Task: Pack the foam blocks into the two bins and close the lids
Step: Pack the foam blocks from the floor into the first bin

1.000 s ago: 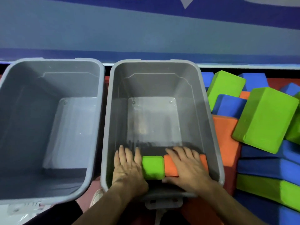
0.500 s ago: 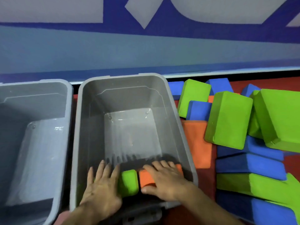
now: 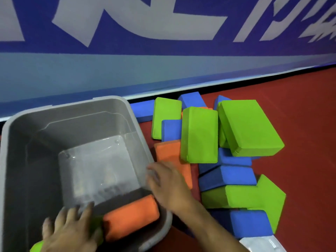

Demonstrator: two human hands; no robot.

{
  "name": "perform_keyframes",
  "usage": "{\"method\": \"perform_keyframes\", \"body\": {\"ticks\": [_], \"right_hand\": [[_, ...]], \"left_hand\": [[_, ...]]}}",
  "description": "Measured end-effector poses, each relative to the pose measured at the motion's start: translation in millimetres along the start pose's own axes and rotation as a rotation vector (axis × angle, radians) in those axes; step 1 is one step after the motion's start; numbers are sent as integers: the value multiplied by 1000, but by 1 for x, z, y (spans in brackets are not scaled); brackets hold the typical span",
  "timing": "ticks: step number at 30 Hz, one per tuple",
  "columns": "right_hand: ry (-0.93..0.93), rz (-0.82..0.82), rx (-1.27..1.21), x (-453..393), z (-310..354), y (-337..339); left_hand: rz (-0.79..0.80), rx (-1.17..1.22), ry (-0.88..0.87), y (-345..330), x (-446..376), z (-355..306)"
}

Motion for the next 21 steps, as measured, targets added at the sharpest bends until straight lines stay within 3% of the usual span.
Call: {"method": "perform_keyframes", "body": {"ticks": [2,6,8,10,12,15,18,21], "right_hand": [[-113,-374,-63,2,-14,98],[-591,-1210,-314,68,-97,248],[-863,-1394,-523,96,-139,266],[-1008,-1345,-844,97,-175,258],[-1046,-1138,-1112,78,-184,237],[-991,-1037,-1238,62,-182,221],[-886,-1067,-1297,58,-164,205],[-766,-845,-1523,34,-136,160]], "left_hand": [[-234,57,-36,44,-5,-24],[-595,150,-261,170,-5,-134],[-713,149,-330,218,5,-185],[-766,152,-384,246,14,-220],[-799,162,-405,255,21,-235],[-758,199,-399,245,21,-229],[-554,398,-319,223,-2,-208],[-165,973,-242,203,-20,-199]]}}
Point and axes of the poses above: each hand's wrist, its own x-axis away from the middle knuckle, its own y-axis out of the back of the hand, z = x × y, the point moved 10 cm from there along -x, towards the middle knuckle, and after that the axes turned 15 degrees about -x, right-handed, at the moved point
